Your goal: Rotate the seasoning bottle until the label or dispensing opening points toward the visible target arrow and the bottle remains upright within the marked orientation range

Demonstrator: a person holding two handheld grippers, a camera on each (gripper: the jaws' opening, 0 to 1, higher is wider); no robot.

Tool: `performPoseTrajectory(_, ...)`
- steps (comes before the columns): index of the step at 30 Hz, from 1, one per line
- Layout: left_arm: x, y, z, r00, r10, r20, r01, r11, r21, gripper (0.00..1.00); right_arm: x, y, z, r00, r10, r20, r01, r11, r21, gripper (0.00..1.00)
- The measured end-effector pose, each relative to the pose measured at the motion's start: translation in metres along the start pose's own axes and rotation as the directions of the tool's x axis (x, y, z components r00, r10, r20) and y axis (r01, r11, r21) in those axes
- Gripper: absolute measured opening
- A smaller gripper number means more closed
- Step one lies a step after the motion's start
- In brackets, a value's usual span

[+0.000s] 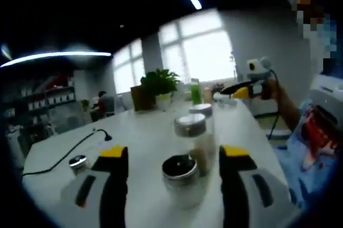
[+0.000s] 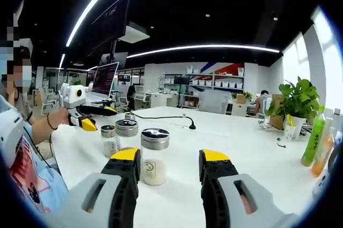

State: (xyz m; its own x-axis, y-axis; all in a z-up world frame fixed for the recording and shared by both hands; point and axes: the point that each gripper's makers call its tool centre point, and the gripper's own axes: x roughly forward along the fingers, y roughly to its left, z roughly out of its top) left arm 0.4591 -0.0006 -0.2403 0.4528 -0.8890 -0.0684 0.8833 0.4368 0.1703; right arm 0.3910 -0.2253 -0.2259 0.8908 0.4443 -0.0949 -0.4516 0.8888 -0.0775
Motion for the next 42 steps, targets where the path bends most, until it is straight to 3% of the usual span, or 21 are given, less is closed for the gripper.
performPoseTrajectory(3, -0.005, -0.004, 0.003, 1.0, 0.003, 0.007, -0.003, 0.999, -0.053, 0.72, 0.0, 0.0, 0.0, 1.0, 0.002, -0.002, -0.002, 1.0, 0.0, 0.44)
performPoseTrajectory(6, -0.009, -0.013, 0.006, 1.0, 0.003, 0.007, -0.001, 0.984, -0.181, 0.72, 0.0, 0.002, 0.0, 1.0, 0.004, -0.003, -0.004, 1.0, -0.001, 0.44)
performPoseTrajectory(9, -0.01, -0.018, 0.009, 0.999, 0.027, 0.018, -0.024, 0.983, -0.18, 0.71, 0.001, 0.006, 0.001, 1.0, 0.018, -0.003, -0.018, 1.0, -0.011, 0.44)
performPoseTrajectory(12, -0.012, -0.017, 0.004, 0.996, 0.086, -0.007, -0.086, 0.983, -0.163, 0.72, 0.001, 0.007, 0.001, 1.0, 0.021, -0.003, -0.021, 1.0, -0.017, 0.44)
performPoseTrajectory(14, -0.012, -0.016, 0.007, 0.993, 0.115, 0.017, -0.112, 0.985, -0.134, 0.72, 0.0, 0.006, 0.001, 1.0, 0.019, -0.003, -0.019, 1.0, -0.016, 0.44)
performPoseTrajectory(16, -0.012, -0.014, 0.01, 0.985, 0.165, 0.04, -0.158, 0.977, -0.144, 0.71, 0.0, 0.005, 0.0, 1.0, 0.014, -0.004, -0.014, 1.0, -0.011, 0.44)
performPoseTrajectory(21, -0.008, -0.013, 0.001, 0.971, 0.237, 0.01, -0.233, 0.961, -0.151, 0.72, 0.0, 0.003, 0.0, 1.0, 0.007, -0.003, -0.007, 1.0, -0.007, 0.44)
performPoseTrajectory(24, -0.005, -0.015, -0.002, 0.961, 0.274, 0.031, -0.261, 0.939, -0.225, 0.71, 0.0, 0.003, 0.001, 1.0, 0.007, 0.002, -0.007, 1.0, -0.009, 0.44)
performPoseTrajectory(26, -0.003, -0.018, -0.008, 0.957, 0.287, 0.034, -0.272, 0.934, -0.232, 0.69, -0.001, 0.004, 0.002, 1.0, 0.009, 0.004, -0.008, 1.0, -0.014, 0.44)
performPoseTrajectory(31, 0.008, -0.019, -0.021, 0.945, 0.327, 0.034, -0.313, 0.926, -0.21, 0.62, -0.001, 0.003, 0.002, 1.0, 0.004, 0.004, -0.004, 1.0, -0.014, 0.44)
performPoseTrajectory(35, 0.012, -0.019, -0.03, 0.935, 0.353, 0.034, -0.336, 0.911, -0.238, 0.59, -0.003, 0.002, 0.004, 1.0, 0.001, 0.011, 0.0, 1.0, -0.02, 0.44)
performPoseTrajectory(39, 0.016, -0.011, -0.032, 0.917, 0.397, 0.048, -0.376, 0.897, -0.231, 0.54, -0.002, 0.001, 0.004, 1.0, -0.001, 0.01, 0.001, 1.0, -0.017, 0.44)
performPoseTrajectory(42, 0.018, -0.01, -0.034, 0.917, 0.396, 0.049, -0.377, 0.9, -0.22, 0.51, -0.005, 0.001, 0.006, 1.0, 0.003, 0.019, -0.003, 1.0, -0.028, 0.44)
